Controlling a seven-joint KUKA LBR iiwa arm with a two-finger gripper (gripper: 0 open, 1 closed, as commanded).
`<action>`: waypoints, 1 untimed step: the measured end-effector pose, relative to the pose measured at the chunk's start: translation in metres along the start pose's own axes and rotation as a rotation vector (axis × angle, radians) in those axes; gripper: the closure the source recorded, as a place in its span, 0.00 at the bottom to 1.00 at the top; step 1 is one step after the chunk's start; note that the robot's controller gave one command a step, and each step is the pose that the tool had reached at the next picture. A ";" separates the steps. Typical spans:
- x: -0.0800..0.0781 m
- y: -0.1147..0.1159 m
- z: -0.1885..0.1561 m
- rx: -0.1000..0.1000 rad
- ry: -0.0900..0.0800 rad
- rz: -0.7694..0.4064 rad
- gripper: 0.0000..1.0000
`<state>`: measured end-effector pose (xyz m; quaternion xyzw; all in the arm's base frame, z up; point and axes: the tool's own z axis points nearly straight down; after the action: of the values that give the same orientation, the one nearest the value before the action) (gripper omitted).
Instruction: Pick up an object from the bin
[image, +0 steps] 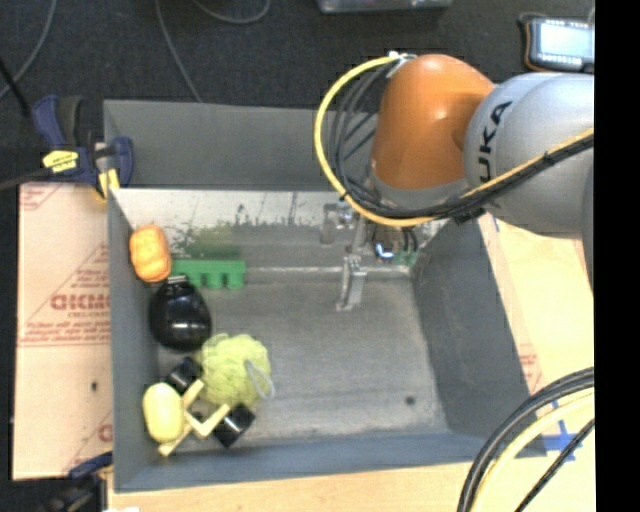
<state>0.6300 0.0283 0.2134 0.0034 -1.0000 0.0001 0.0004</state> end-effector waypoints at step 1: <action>-0.001 0.000 -0.003 0.000 -0.005 0.000 0.00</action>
Offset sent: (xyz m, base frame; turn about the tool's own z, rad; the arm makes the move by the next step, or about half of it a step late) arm 0.0010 0.0759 -0.0768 -0.1432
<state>0.6312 0.0283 0.2160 0.0033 -1.0000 0.0000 -0.0023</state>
